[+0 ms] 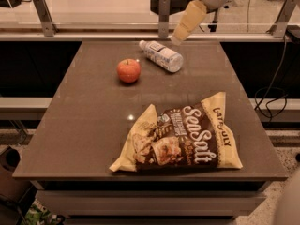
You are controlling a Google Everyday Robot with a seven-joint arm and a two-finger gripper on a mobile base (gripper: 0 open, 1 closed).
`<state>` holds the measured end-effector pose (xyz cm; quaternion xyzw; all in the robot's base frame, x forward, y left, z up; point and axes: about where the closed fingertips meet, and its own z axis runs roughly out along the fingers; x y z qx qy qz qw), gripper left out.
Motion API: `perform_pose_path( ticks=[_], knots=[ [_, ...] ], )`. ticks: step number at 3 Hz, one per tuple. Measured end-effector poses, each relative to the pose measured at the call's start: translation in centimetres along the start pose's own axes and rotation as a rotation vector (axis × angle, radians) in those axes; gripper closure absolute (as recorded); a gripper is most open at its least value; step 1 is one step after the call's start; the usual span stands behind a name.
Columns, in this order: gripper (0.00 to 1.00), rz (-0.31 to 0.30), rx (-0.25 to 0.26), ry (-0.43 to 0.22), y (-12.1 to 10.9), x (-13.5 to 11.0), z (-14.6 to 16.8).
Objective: Place blue plastic bottle upright
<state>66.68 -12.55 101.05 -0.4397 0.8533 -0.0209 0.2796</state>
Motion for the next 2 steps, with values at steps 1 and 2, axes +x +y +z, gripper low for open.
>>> perform_pose_path(
  ticks=[1, 2],
  knots=[
    [0.00, 0.032, -0.017, 0.037, -1.0, -1.6, 2.0],
    [0.00, 0.067, -0.037, 0.056, -1.2, -2.4, 3.7]
  ],
)
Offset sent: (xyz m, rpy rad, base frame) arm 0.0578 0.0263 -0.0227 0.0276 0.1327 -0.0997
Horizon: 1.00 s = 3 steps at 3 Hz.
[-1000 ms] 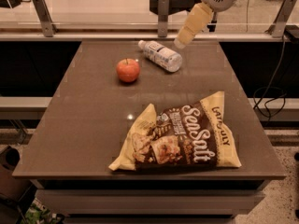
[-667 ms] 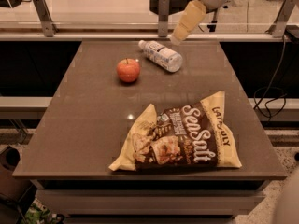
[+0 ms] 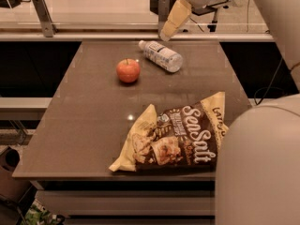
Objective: Place blue plastic bottle upright
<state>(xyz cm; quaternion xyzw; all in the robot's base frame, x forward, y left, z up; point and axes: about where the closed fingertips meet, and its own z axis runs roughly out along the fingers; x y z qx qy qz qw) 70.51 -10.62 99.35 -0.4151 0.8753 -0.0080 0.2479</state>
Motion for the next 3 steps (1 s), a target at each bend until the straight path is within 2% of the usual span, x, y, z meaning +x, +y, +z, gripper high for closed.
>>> perform_pose_path(
  ticks=[1, 3],
  knots=[
    [0.00, 0.034, -0.038, 0.018, 0.3, -1.1, 2.7],
    [0.00, 0.058, -0.112, 0.070, 1.7, -3.1, 8.3]
  ],
)
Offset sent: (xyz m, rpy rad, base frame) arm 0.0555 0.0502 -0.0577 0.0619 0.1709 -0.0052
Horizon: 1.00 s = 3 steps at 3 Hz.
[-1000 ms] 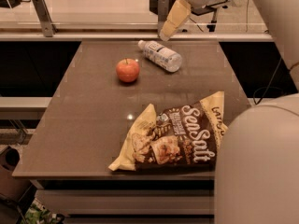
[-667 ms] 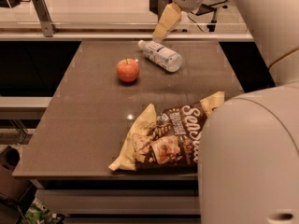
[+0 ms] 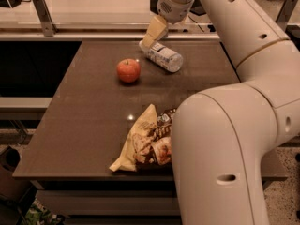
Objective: Place blue plastic bottle upright
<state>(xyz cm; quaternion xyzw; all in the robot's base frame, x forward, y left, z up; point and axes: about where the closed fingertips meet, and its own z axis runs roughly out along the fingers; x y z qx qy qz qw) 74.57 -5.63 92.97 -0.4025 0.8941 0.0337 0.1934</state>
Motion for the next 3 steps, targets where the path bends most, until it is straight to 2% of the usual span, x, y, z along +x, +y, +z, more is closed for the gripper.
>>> perform_pose_path(
  ticks=[1, 2, 3],
  knots=[
    [0.00, 0.042, -0.008, 0.023, 0.6, 0.4, 0.8],
    [0.00, 0.085, -0.048, 0.078, 3.2, 2.2, 3.2],
    [0.00, 0.085, -0.048, 0.078, 3.2, 2.2, 3.2]
  ],
)
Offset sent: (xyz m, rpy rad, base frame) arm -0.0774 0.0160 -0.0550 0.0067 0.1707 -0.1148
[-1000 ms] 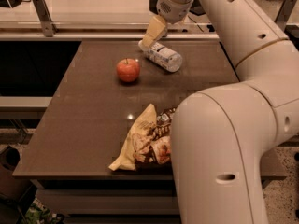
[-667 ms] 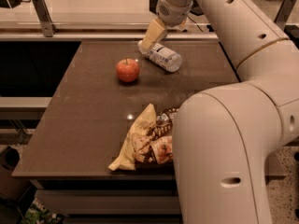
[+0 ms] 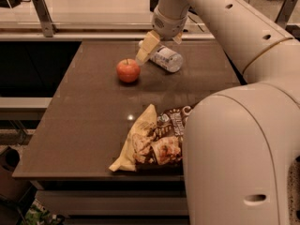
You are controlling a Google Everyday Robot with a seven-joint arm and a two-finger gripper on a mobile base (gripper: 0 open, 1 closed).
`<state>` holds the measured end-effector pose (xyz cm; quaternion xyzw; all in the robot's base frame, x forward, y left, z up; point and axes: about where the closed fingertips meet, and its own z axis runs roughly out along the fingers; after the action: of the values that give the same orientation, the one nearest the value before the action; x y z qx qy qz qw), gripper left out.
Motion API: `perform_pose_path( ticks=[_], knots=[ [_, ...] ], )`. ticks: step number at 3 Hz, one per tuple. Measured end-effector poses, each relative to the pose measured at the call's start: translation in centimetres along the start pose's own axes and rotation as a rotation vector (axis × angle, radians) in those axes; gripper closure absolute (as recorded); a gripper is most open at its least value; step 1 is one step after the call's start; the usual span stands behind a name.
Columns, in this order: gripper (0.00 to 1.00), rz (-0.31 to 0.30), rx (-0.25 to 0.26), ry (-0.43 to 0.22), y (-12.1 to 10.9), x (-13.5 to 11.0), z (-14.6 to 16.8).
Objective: Place blue plastic bottle upright
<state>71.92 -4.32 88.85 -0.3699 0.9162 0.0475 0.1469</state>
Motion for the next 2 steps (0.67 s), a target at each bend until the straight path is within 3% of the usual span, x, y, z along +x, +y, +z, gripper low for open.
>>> perform_pose_path(
  ticks=[1, 2],
  knots=[
    [0.00, 0.003, 0.002, 0.013, -0.7, -0.7, 0.9],
    [0.00, 0.000, 0.019, 0.026, -2.7, -4.1, 6.0]
  ],
)
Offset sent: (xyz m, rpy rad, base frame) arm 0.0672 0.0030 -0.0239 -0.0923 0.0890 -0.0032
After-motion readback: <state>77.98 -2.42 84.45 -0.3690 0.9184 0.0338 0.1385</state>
